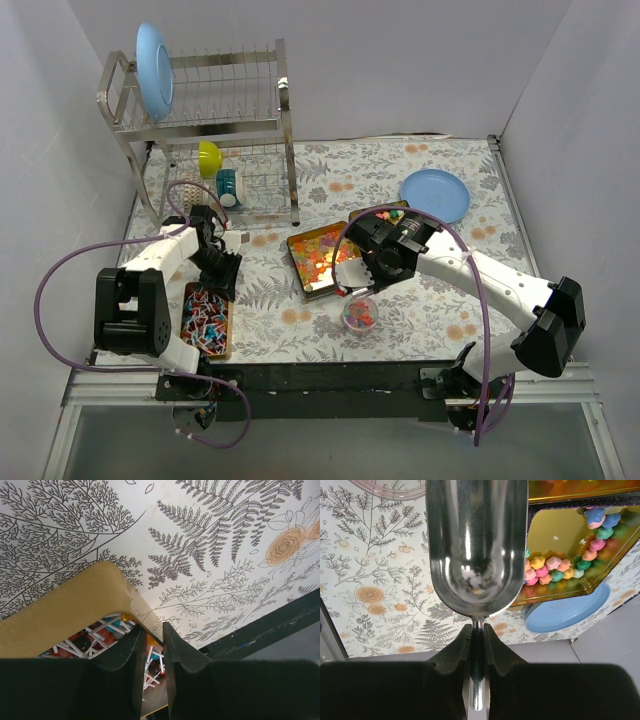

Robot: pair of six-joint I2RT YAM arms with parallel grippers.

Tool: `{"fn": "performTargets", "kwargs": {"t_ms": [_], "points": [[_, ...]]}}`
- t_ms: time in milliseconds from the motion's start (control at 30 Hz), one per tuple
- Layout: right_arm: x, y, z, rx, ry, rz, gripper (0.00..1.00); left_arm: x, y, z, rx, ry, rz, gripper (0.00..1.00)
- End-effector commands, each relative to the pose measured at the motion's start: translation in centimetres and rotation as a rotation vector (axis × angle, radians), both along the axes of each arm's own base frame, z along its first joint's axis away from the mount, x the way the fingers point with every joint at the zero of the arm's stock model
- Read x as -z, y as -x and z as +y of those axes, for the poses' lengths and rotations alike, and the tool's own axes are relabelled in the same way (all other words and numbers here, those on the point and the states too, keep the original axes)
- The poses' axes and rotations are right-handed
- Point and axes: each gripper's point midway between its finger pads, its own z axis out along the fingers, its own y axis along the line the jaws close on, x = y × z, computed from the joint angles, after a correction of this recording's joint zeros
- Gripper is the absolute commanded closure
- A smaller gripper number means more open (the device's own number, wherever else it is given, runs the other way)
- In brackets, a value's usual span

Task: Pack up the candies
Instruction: Place the fake candies in the packing bottle.

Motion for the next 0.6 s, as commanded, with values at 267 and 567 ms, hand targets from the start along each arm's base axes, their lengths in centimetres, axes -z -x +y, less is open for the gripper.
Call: {"fn": "performTargets", "kwargs": {"t_ms": [267, 567], "points": [[-0.2, -0.9, -0.3, 0.051, -0.035, -0.047, 0.99, -0.2, -2.6, 0.7, 0.123, -0.025, -0.116, 1.00], [-2.3, -4.0, 1.1, 0.179, -0.203, -0.086, 0.99, -0.1, -2.1, -1.4, 0.352, 0.091, -0.200, 1.00]]}}
